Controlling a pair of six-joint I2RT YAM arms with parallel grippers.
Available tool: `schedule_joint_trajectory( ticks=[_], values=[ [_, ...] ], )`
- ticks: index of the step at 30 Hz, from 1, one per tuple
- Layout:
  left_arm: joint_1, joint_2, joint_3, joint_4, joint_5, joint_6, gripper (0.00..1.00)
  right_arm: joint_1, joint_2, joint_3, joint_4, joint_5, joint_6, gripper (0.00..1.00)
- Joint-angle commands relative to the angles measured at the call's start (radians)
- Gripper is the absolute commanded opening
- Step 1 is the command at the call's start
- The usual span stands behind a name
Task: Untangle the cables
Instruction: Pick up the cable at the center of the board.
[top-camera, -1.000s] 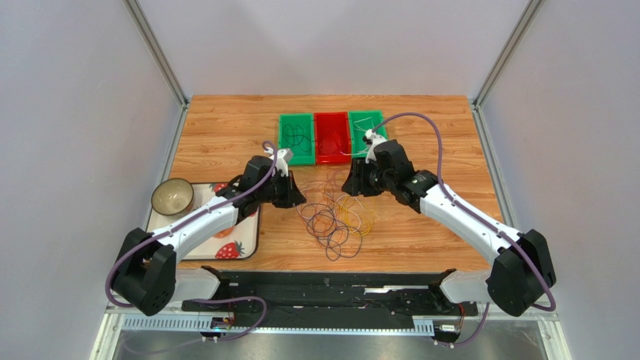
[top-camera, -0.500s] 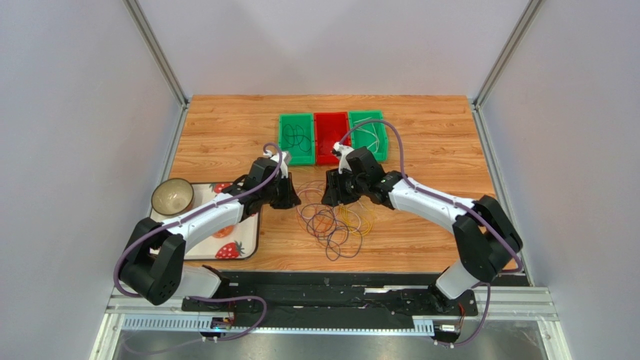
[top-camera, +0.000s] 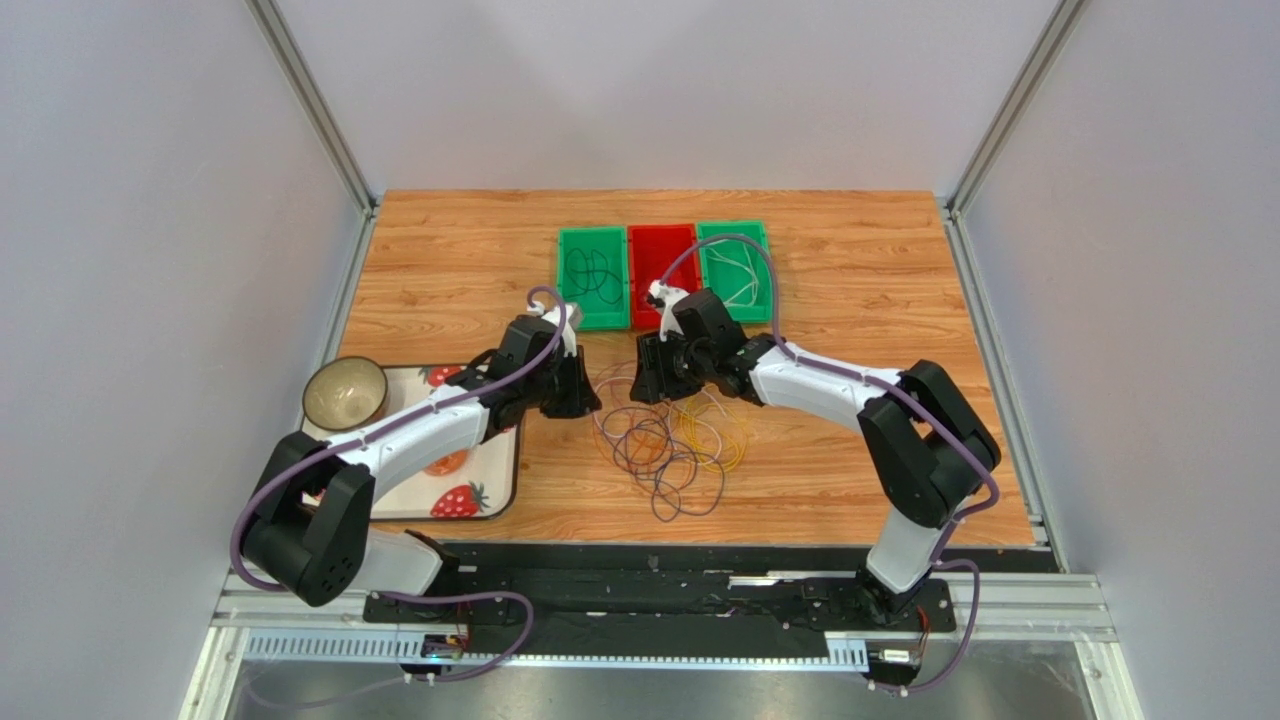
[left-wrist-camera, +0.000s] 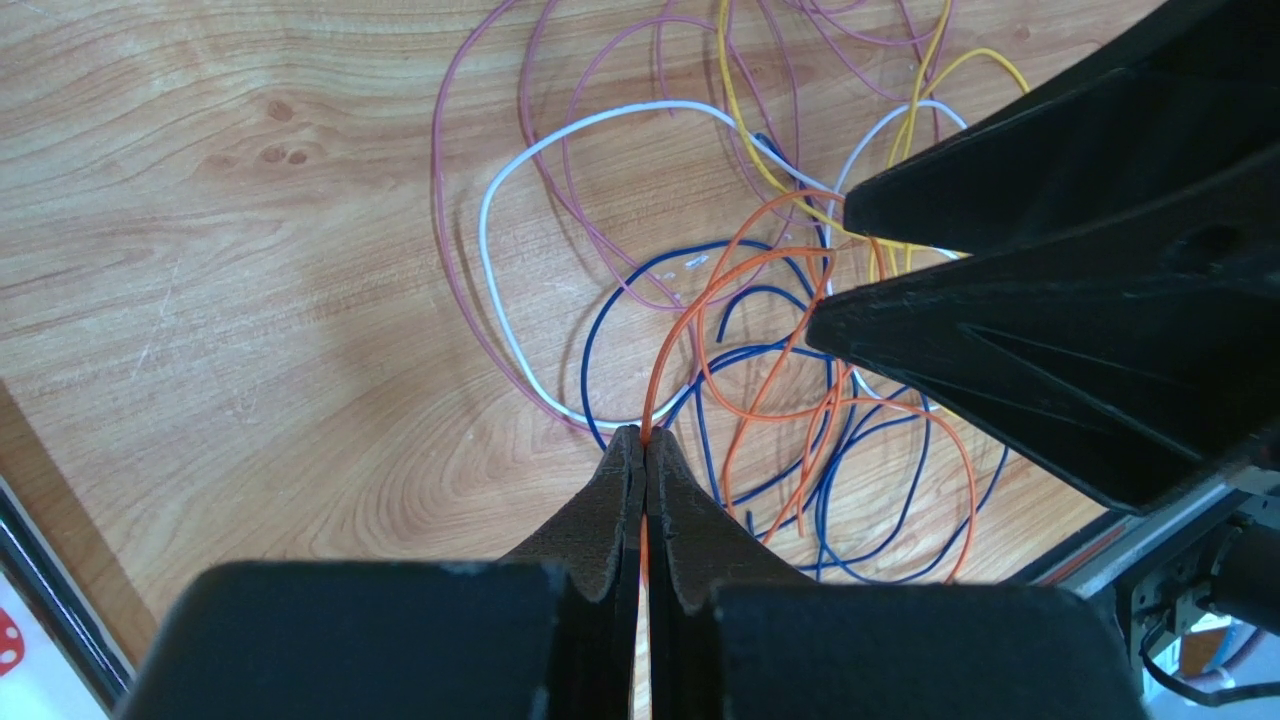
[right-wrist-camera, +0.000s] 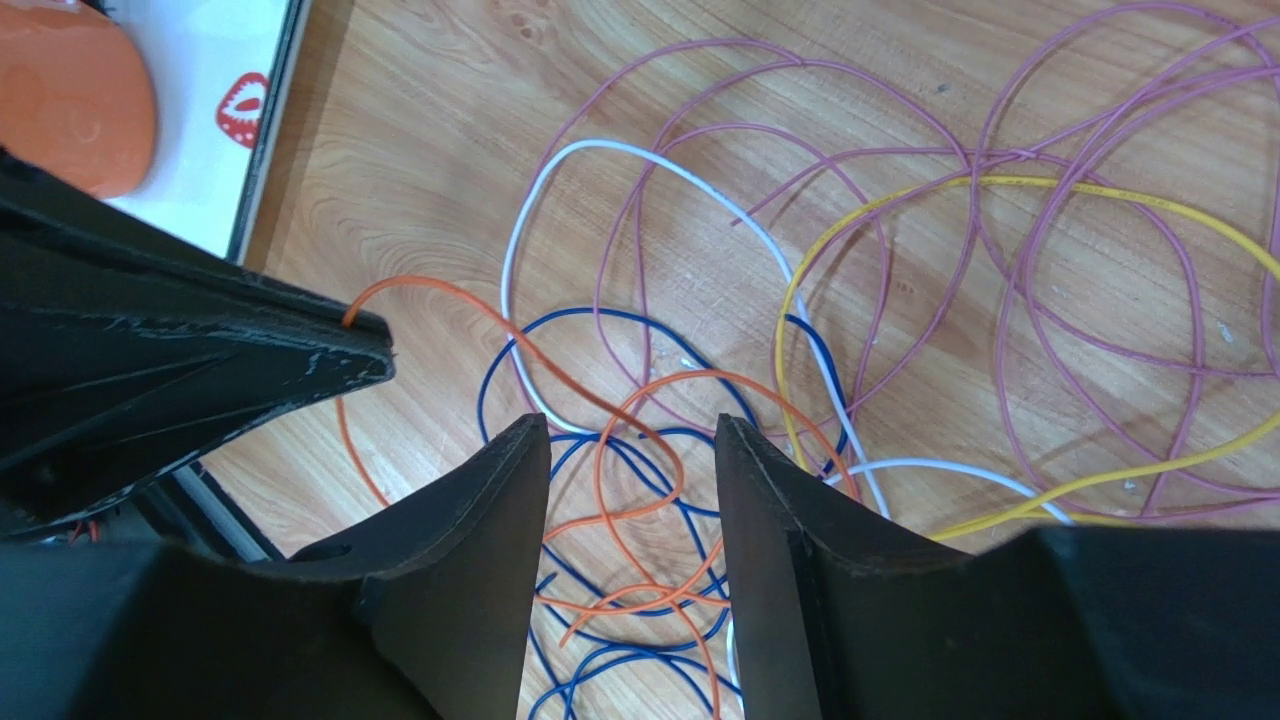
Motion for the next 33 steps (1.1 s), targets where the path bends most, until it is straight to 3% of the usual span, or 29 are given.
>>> schedule_joint_trajectory(
  ticks=[1, 16, 33],
  values=[
    [-0.004, -0.002, 0.034, 0.019, 0.004, 0.009, 0.00, 0.010, 0.026, 0.045, 0.035, 0.032, -0.020, 0.48],
    [-0.004, 0.028, 0.027, 0.038, 0.020, 0.010, 0.00, 0.057, 0.048, 0.098, -0.136, 0.222, 0.032, 0.45],
    [-0.004, 0.074, 0.034, 0.058, 0.027, 0.007, 0.00, 0.083, 0.103, 0.124, -0.201, 0.227, 0.068, 0.46]
  ],
)
